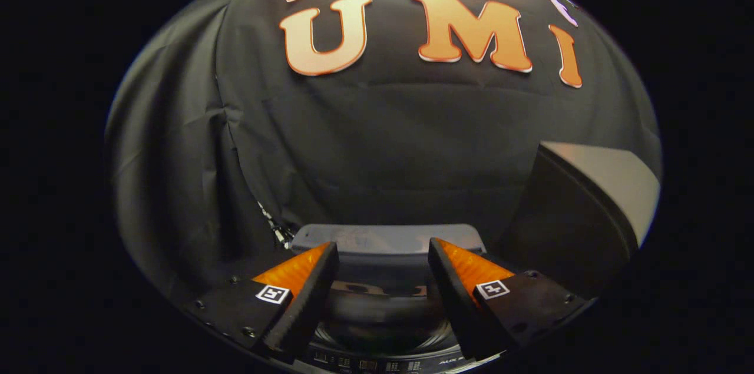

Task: Put the clothes into the washing machine and then close the washing machine lid.

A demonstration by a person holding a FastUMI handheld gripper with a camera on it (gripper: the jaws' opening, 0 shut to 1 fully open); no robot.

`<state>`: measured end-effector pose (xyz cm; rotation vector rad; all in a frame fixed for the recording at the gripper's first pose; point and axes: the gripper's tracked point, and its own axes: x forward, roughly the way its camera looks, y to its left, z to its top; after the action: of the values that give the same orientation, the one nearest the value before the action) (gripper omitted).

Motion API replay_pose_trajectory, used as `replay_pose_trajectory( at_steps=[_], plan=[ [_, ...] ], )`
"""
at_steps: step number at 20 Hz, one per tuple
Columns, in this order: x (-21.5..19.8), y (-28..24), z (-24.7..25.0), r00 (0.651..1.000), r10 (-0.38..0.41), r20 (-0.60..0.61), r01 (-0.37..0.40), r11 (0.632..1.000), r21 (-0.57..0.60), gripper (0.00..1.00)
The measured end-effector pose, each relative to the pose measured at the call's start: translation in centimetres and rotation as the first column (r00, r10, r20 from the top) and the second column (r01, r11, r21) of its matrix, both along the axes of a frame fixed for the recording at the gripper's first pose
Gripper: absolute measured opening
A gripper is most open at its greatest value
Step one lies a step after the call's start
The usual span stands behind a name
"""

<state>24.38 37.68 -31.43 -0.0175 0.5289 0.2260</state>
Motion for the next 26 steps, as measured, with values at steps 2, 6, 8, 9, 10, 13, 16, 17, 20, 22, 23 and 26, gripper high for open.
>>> replay_pose_trajectory(
  at_steps=[2,6,8,9,10,13,16,17,20,22,23,26],
  plan=[
    [-0.9,-0.6,-3.4,0.997,-0.008,-0.081,0.008,1.000,-0.007,0.98],
    [-3.2,-0.6,-8.5,0.981,-0.012,-0.196,0.012,1.000,0.000,0.98],
    [-3.5,-0.7,-9.2,0.976,-0.006,-0.217,0.004,1.000,-0.011,0.99],
    [-3.6,-0.8,-9.6,0.973,-0.003,-0.230,0.000,1.000,-0.015,0.98],
    [-3.8,-1.0,-9.9,0.970,0.000,-0.242,-0.005,1.000,-0.018,0.98],
    [-3.7,-1.0,-8.5,0.973,0.007,-0.232,-0.009,1.000,-0.007,0.99],
    [-3.5,-1.2,-3.9,0.988,0.025,-0.156,-0.021,0.999,0.024,0.99],
    [-3.3,-1.3,-1.9,0.992,0.034,-0.120,-0.031,0.999,0.025,0.99],
    [-3.8,-2.2,5.0,0.997,0.075,-0.007,-0.075,0.997,0.006,0.99],
    [-4.0,-3.4,10.5,0.994,0.075,0.080,-0.077,0.997,0.020,0.99],
    [-4.1,-4.3,12.9,0.990,0.070,0.123,-0.075,0.997,0.036,0.98],
    [-5.6,-9.7,20.3,0.969,0.056,0.239,-0.062,0.998,0.020,0.98]
  ],
)
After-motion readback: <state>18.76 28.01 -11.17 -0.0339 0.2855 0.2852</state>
